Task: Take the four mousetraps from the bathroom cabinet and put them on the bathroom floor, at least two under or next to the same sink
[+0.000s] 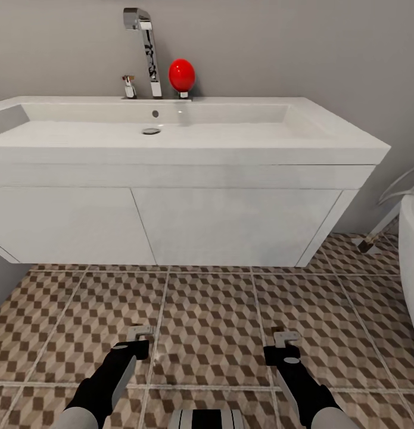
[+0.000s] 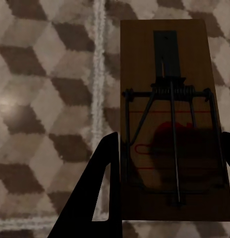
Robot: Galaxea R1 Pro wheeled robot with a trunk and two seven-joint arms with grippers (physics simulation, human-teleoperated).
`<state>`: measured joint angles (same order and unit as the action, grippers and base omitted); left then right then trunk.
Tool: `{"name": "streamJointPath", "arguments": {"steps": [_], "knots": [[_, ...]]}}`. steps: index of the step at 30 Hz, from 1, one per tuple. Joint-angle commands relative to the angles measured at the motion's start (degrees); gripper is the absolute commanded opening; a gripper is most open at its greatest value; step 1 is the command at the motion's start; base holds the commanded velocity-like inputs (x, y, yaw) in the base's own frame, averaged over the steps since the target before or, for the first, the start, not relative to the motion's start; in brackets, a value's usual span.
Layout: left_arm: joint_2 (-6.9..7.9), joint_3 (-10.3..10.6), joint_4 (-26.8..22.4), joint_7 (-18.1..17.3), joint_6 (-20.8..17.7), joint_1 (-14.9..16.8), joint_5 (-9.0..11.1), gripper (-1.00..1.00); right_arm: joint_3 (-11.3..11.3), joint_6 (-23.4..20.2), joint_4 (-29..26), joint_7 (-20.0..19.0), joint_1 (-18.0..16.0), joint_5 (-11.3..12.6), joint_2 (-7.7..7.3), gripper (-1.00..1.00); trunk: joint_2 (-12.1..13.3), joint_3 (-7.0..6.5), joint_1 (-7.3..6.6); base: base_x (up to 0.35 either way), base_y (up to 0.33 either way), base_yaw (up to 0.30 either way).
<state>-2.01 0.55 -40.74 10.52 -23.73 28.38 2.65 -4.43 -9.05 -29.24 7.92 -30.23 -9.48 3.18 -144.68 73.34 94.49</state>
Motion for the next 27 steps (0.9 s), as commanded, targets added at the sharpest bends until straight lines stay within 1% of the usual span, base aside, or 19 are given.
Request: {"name": "streamJointPath", "arguments": {"steps": [1, 2, 27], "knots": [[-0.04, 0.1, -0.1, 0.3, -0.3, 0.0, 0.2, -1.0, -0.3, -0.4, -0.1, -0.1, 0.0, -0.5, 0.07, -1.0, 0.0, 0.04, -0.01, 0.0, 0.0, 0.0], [-0.05, 0.1, -0.1, 0.3, -0.3, 0.0, 0.2, -1.0, -0.3, -0.4, -0.1, -0.1, 0.0, -0.5, 0.07, -1.0, 0.0, 0.04, -0.01, 0.0, 0.0, 0.0], [0.07, 0.1, -0.1, -0.1, 0.1, 0.0, 0.2, -1.0, -0.3, -0.4, -0.1, -0.1, 0.0, -0.6, 0.07, -1.0, -0.4, 5.58, 0.63, 0.0, 0.0, 0.0]]}}
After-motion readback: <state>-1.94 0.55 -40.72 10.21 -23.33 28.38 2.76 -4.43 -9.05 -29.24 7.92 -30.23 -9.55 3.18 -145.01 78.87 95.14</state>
